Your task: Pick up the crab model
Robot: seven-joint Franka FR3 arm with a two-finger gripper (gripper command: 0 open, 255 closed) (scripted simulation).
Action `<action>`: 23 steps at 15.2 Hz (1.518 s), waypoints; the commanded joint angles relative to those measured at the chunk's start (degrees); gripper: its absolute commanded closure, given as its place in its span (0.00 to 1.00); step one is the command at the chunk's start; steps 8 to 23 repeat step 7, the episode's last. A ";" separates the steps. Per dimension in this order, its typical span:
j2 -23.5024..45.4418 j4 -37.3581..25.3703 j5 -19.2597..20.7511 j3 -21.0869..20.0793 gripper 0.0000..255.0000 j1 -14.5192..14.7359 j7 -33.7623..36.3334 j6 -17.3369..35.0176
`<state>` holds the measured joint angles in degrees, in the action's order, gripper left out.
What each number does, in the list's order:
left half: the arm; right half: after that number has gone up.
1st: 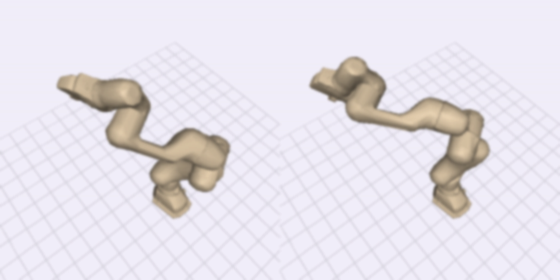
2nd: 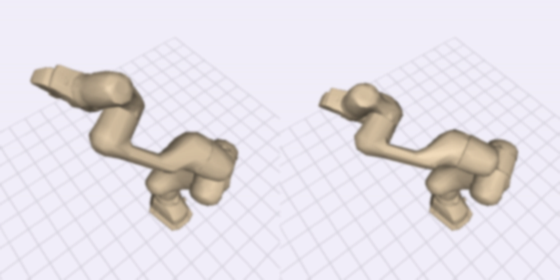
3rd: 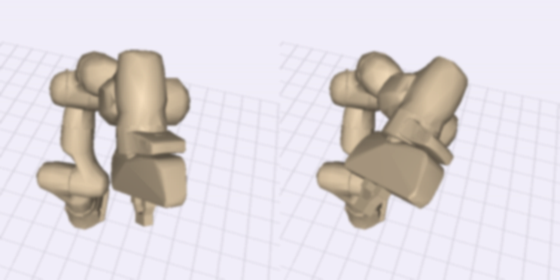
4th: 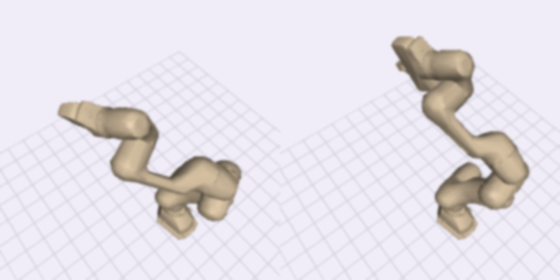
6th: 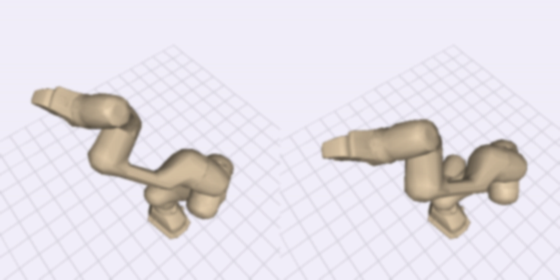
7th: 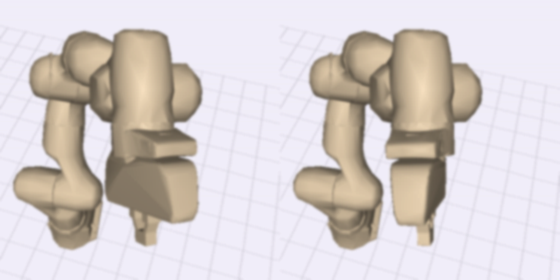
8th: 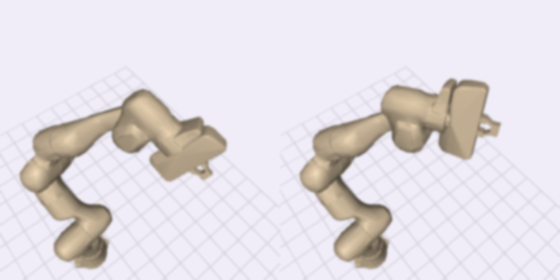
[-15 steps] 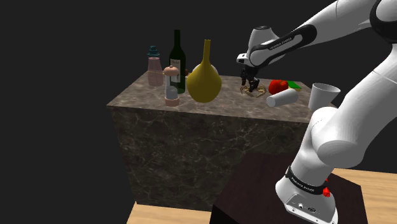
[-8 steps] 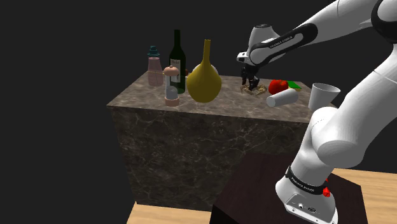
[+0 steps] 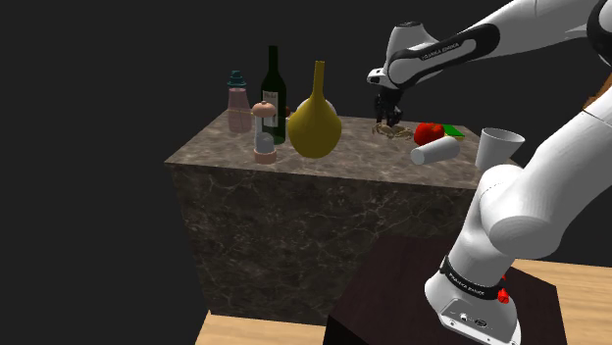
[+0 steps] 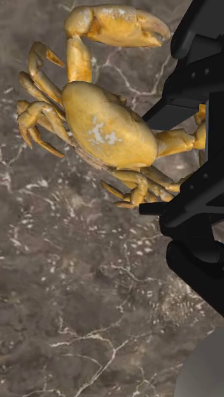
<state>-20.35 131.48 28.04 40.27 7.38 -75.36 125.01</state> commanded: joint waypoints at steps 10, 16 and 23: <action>-1.52 -3.53 -0.56 -1.37 1.00 0.13 -0.70 -4.98; -1.52 -3.53 -0.56 -1.37 1.00 0.13 -0.70 -4.98; -1.52 -3.53 -0.56 -1.37 1.00 0.13 -0.70 -4.98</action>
